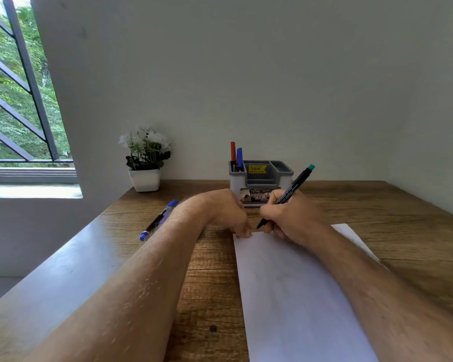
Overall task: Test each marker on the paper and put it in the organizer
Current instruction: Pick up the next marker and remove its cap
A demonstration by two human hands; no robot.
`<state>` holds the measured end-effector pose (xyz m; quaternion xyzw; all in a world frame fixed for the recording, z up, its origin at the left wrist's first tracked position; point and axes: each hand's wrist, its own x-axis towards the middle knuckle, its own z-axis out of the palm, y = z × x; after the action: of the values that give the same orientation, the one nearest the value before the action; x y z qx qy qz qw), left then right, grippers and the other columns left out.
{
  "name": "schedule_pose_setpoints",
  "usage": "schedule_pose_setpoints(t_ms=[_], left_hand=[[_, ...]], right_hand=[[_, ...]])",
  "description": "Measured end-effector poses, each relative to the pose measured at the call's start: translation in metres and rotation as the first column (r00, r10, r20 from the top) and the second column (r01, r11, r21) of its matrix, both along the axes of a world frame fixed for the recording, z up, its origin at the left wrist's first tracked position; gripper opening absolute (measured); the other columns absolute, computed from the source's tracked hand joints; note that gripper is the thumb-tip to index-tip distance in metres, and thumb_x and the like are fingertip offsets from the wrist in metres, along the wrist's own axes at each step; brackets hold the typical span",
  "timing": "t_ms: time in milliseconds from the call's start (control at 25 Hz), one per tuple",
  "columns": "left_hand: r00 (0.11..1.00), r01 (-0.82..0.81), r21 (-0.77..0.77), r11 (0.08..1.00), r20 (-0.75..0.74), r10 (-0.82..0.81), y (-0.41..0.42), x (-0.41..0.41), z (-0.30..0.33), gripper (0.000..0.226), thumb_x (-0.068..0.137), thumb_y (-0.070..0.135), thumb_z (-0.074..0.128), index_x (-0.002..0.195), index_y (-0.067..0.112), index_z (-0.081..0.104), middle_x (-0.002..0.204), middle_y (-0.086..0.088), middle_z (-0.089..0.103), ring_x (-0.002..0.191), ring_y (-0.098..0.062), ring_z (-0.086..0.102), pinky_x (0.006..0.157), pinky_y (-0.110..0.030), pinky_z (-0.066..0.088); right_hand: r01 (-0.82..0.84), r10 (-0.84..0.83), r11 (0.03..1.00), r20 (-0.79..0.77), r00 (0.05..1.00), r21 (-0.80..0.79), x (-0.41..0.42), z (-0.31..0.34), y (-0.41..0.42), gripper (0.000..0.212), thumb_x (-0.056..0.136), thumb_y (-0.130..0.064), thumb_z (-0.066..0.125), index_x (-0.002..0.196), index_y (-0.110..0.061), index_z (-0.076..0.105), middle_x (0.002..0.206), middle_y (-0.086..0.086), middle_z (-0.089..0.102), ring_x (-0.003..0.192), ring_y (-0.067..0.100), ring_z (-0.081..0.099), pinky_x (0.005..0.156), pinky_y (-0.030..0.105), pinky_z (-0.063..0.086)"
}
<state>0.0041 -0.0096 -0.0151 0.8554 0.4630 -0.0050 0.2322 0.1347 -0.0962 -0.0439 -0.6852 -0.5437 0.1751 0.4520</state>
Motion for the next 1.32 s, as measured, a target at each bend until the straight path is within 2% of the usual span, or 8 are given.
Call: schedule_pose_setpoints(t_ms=[160,320,440,640,800,920,1080,1320], left_hand=[[0.998,0.058,-0.017,0.998,0.007,-0.058,-0.0023,0.0005,0.0003,0.029,0.079,0.022,0.078,0.107,0.019,0.073,0.113,0.005,0.068,0.112,-0.016,0.055,0.104,-0.039,0.038],[0.995,0.096,-0.019,0.995,0.011,-0.096,-0.0052,0.0016,0.0013,0.025,0.082,0.017,0.075,0.107,0.019,0.073,0.107,0.009,0.069,0.104,-0.010,0.055,0.097,-0.031,0.036],[0.996,0.091,0.003,0.996,0.007,-0.091,-0.0034,0.0015,0.0001,0.028,0.081,0.020,0.077,0.109,0.017,0.074,0.112,0.005,0.071,0.109,-0.013,0.058,0.098,-0.032,0.037],[0.995,0.100,0.009,0.995,0.014,-0.100,-0.0034,0.0006,0.0002,0.029,0.081,0.021,0.077,0.110,0.017,0.074,0.114,0.004,0.070,0.108,-0.012,0.057,0.093,-0.029,0.036],[0.995,0.095,-0.012,0.995,0.023,-0.095,-0.0015,0.0005,-0.0002,0.029,0.081,0.019,0.077,0.110,0.016,0.074,0.113,0.004,0.071,0.106,-0.012,0.057,0.091,-0.029,0.036],[0.996,0.087,-0.017,0.996,0.016,-0.086,0.0003,0.0011,-0.0015,0.030,0.081,0.020,0.077,0.110,0.016,0.074,0.114,0.002,0.070,0.110,-0.015,0.057,0.095,-0.032,0.037],[0.996,0.087,-0.024,0.996,0.018,-0.086,0.0007,0.0009,-0.0012,0.030,0.080,0.019,0.077,0.110,0.016,0.074,0.115,0.002,0.070,0.112,-0.015,0.056,0.101,-0.035,0.037],[0.996,0.085,-0.034,0.996,0.021,-0.084,-0.0010,0.0002,-0.0002,0.028,0.082,0.018,0.076,0.109,0.017,0.074,0.115,0.004,0.070,0.114,-0.016,0.056,0.105,-0.037,0.035]], right_hand=[[0.045,-0.039,0.998,0.137,0.990,-0.038,-0.0023,-0.0003,-0.0029,0.020,0.078,-0.019,0.067,0.060,-0.017,0.058,0.054,-0.003,0.063,0.045,0.002,0.050,0.041,0.013,0.034],[0.035,-0.028,0.998,0.158,0.987,-0.042,-0.0055,0.0015,-0.0057,0.016,0.080,-0.019,0.066,0.065,-0.015,0.061,0.062,0.004,0.066,0.057,0.011,0.055,0.049,0.022,0.037],[0.033,-0.025,0.999,0.178,0.984,-0.042,-0.0066,0.0006,-0.0056,0.016,0.079,-0.019,0.066,0.064,-0.015,0.062,0.065,0.006,0.069,0.060,0.013,0.059,0.052,0.023,0.040],[0.024,-0.010,0.997,0.179,0.984,-0.072,-0.0058,-0.0008,-0.0038,0.013,0.081,-0.020,0.066,0.071,-0.015,0.060,0.064,0.001,0.068,0.056,0.006,0.059,0.046,0.014,0.036],[0.011,-0.002,0.998,0.143,0.990,-0.060,-0.0055,-0.0016,-0.0038,0.021,0.080,-0.017,0.067,0.063,-0.015,0.055,0.064,0.007,0.064,0.059,0.014,0.057,0.052,0.022,0.039],[0.002,0.006,0.998,0.126,0.992,-0.060,-0.0047,-0.0022,-0.0034,0.021,0.078,-0.017,0.068,0.063,-0.015,0.054,0.064,0.008,0.060,0.060,0.017,0.055,0.053,0.025,0.040],[0.028,-0.015,0.997,0.174,0.985,-0.073,-0.0050,-0.0041,-0.0014,0.012,0.082,-0.020,0.067,0.074,-0.014,0.060,0.071,0.006,0.067,0.063,0.012,0.059,0.050,0.019,0.037],[0.029,-0.022,0.998,0.138,0.990,-0.047,-0.0037,-0.0038,-0.0022,0.019,0.080,-0.017,0.068,0.065,-0.015,0.055,0.065,0.007,0.062,0.058,0.014,0.055,0.048,0.020,0.037]])
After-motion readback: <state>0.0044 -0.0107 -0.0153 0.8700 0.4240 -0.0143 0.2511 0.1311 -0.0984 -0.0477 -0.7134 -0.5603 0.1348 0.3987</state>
